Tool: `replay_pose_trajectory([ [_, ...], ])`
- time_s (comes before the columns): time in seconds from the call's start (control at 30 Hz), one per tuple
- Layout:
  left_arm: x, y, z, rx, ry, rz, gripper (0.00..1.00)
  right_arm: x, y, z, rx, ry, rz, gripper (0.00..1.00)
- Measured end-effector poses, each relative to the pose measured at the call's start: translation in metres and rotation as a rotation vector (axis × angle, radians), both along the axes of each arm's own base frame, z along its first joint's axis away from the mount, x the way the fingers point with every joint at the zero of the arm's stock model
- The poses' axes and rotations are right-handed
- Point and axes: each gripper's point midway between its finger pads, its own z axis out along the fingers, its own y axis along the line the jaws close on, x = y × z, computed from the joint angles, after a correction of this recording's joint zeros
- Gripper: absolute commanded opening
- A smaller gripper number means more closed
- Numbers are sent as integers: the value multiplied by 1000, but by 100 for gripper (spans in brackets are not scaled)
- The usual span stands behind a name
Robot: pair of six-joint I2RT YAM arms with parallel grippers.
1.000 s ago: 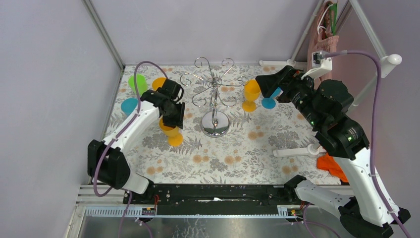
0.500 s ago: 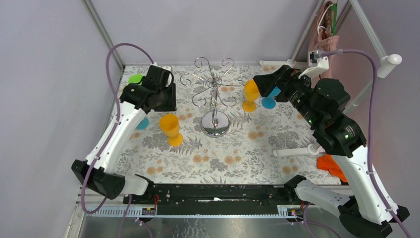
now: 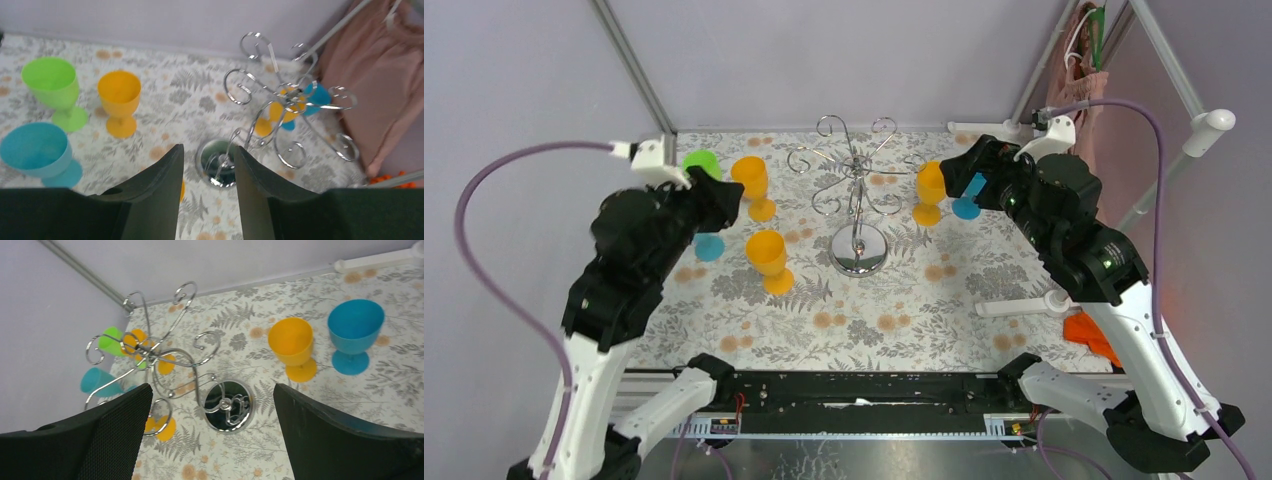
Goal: Take the wine glass off the wine glass rack
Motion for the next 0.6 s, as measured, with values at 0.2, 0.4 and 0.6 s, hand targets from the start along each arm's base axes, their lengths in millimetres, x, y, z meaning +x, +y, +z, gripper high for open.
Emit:
replay_pose_trajectory([
  [0.2, -34, 11, 27, -97, -219, -12, 55, -2, -19, -17, -45, 16, -82, 100],
  [0.4, -39, 16, 40, -123, -282, 2, 56, -4, -31, -24, -66, 25, -132, 100],
  [0.6, -36, 18, 39, -120, -276, 19, 56, -4, -36, -24, -74, 24, -155, 100],
])
